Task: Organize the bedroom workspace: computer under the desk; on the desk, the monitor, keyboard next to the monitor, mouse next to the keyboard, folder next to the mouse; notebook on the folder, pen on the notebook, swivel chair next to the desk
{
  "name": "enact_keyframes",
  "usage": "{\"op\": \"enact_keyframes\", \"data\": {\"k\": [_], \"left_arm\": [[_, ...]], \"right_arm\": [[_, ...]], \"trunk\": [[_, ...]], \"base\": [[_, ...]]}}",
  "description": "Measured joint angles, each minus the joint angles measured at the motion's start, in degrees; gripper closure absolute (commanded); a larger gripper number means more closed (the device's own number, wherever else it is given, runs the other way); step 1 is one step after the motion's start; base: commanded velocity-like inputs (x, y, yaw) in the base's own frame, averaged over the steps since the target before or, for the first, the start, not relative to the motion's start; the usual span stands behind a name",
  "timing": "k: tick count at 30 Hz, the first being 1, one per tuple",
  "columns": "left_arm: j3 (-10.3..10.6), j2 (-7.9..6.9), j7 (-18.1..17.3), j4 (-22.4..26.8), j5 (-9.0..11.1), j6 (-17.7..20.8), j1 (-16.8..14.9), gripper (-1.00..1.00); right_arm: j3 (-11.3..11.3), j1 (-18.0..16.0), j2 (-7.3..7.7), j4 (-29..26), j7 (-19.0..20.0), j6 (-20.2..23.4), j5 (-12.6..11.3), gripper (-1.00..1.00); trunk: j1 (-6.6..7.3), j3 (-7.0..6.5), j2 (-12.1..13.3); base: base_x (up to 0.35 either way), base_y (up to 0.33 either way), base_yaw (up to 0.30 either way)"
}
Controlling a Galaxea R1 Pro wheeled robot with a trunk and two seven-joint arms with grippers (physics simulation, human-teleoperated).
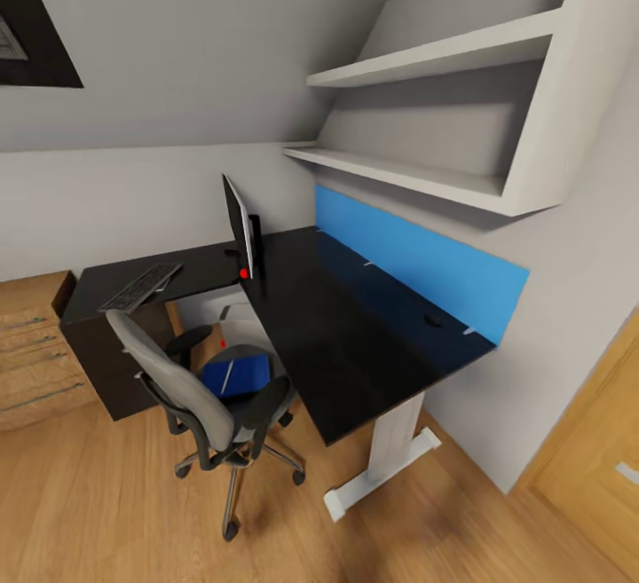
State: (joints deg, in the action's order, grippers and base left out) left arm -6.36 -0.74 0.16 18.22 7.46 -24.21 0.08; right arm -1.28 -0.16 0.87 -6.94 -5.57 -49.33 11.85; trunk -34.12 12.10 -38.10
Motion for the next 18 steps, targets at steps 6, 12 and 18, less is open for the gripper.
{"op": "enact_keyframes", "data": {"k": [6, 12, 18], "left_arm": [[0.00, -0.02, 0.01, 0.00, -0.01, -0.01, 0.00, -1.00], [-0.01, -0.03, 0.01, 0.00, 0.00, -0.01, 0.00, -1.00], [-0.01, -0.02, 0.03, 0.00, 0.00, -0.03, 0.00, -1.00]], "right_arm": [[0.00, 0.00, 0.00, 0.00, 0.00, 0.00, 0.00, -1.00], [0.00, 0.00, 0.05, -0.06, 0.00, 0.00, 0.00, -1.00], [0.00, 0.00, 0.08, -0.08, 0.08, 0.00, 0.04, -1.00]], "trunk": [[0.00, 0.00, -0.01], [0.00, 0.00, 0.00], [0.00, 0.00, 0.00]], "base": [[-0.005, -0.012, 0.286], [-0.001, -0.002, 0.248], [0.000, 0.000, 0.064]]}}
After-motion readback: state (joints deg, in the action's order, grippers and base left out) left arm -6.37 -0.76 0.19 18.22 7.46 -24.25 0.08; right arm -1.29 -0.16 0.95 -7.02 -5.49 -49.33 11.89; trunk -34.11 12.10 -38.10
